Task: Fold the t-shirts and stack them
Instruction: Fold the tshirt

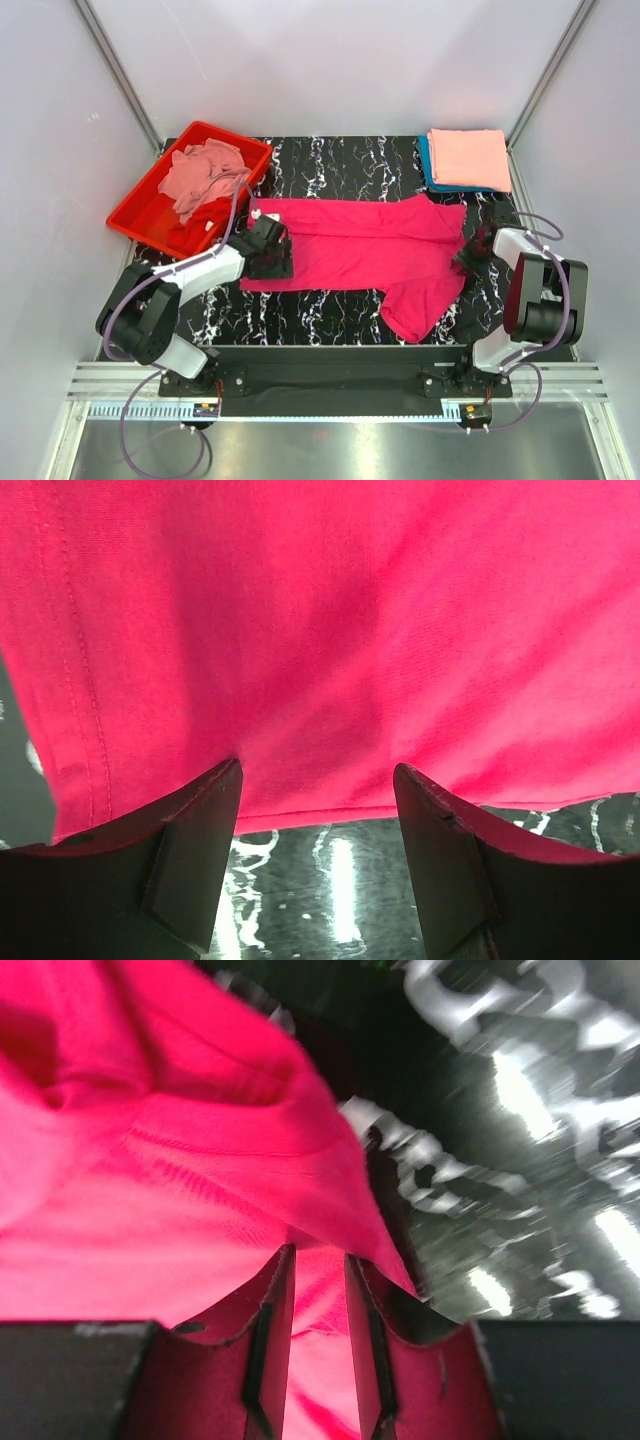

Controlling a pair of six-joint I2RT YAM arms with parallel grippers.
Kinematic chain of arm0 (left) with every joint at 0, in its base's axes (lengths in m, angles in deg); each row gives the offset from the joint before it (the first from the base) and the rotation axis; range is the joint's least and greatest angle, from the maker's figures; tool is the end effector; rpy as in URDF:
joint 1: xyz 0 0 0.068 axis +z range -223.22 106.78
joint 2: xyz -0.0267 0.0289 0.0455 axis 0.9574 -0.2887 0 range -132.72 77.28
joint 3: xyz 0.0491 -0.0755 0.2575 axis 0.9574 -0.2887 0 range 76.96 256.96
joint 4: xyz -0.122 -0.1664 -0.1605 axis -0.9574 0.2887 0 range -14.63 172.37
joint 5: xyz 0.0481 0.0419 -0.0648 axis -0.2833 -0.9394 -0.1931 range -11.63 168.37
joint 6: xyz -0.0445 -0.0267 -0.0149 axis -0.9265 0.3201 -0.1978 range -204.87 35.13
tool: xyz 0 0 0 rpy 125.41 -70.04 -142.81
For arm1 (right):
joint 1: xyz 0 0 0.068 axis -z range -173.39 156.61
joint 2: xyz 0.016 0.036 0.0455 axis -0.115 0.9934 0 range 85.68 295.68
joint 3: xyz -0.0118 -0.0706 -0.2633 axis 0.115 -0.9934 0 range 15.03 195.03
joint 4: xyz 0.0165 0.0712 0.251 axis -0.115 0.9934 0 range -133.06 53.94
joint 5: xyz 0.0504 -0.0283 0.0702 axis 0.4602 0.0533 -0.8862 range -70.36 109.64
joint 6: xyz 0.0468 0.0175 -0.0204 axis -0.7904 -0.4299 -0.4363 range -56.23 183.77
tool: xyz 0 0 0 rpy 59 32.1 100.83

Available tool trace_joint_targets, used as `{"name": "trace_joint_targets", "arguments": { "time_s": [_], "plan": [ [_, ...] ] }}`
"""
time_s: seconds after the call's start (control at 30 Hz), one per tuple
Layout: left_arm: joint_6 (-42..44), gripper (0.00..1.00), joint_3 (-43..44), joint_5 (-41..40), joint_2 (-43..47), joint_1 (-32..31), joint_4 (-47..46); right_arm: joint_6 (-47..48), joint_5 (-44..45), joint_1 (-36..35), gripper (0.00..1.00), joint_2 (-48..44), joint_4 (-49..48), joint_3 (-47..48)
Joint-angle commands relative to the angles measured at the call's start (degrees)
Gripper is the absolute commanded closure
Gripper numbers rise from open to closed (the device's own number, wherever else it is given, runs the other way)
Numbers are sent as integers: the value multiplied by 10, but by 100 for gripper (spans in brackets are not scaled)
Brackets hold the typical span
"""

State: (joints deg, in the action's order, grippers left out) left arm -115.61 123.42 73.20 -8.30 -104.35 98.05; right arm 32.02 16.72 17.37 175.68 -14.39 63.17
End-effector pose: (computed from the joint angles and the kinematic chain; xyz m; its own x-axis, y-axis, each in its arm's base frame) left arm 0.2406 -0.1417 0.1721 -0.8929 -0.0554 -0.4468 0.0257 0.9845 -0.1733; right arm 0.2744 -0.0502 0.1554 -0.6982 0.6677 -0.2583 0.6318 0.7443 0.2163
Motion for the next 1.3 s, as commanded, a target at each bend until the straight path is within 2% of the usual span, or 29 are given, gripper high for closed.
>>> {"name": "trace_joint_targets", "arguments": {
  "time_s": [0.0, 0.1, 0.27, 0.37, 0.4, 0.47, 0.53, 0.63, 0.7, 0.87, 1.03, 1.27],
  "plan": [
    [-48, 32, -12, 14, 5, -22, -31, 31, 27, 38, 66, 23, 17, 15],
    [-72, 33, -21, -4, 13, -39, -19, 42, 62, 46, 66, -1, 32, 16],
    [-108, 33, -4, -69, 35, -56, 35, 19, 11, 46, 67, -51, 44, 16],
    [-72, 32, 44, -94, 63, -57, 57, 30, 15, 46, 67, -66, 62, 46],
    [-27, 32, 63, -97, 68, -52, 62, 34, 17, 45, 66, -69, 73, 57],
    [3, 33, 141, -104, 53, -44, 96, 48, 6, 46, 64, -71, 76, 91],
    [39, 33, 179, -86, 38, -22, 105, 69, -12, 46, 61, -62, 56, 112],
    [74, 33, 220, -8, 3, 26, 92, 128, -61, 46, 56, -36, 5, 143],
    [91, 33, 262, 15, -39, 48, 98, 146, -81, 46, 53, 5, 2, 181],
    [136, 27, 339, -4, -134, 67, 120, 190, -147, 46, 54, 140, 25, 298],
    [168, 28, 411, 22, -209, 92, 138, 248, -223, 45, 64, 203, 20, 352],
    [185, 28, 430, 28, -283, 96, 123, 280, -232, 46, 59, 245, 21, 363]
  ]
}}
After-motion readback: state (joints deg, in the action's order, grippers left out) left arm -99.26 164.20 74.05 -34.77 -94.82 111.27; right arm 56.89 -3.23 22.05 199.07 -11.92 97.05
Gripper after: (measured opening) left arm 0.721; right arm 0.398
